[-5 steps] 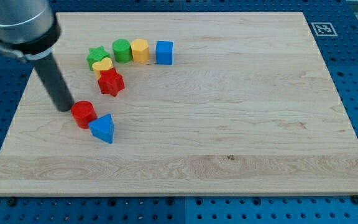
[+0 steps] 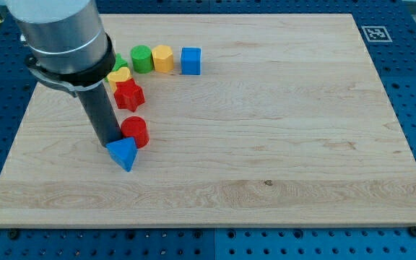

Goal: Push the red circle at the center

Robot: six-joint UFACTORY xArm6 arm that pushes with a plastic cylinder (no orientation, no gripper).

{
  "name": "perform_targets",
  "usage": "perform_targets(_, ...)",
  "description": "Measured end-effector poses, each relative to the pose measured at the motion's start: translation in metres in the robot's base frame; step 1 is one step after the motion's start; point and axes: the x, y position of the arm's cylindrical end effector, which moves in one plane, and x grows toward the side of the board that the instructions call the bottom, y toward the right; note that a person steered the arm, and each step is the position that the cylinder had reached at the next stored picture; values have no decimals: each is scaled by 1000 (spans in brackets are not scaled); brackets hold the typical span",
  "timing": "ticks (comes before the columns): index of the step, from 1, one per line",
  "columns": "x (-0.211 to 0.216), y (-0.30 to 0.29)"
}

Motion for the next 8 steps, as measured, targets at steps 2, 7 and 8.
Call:
perform_targets(2, 0, 10)
perform_targets(7, -22, 94)
perform_targets(8, -22, 37)
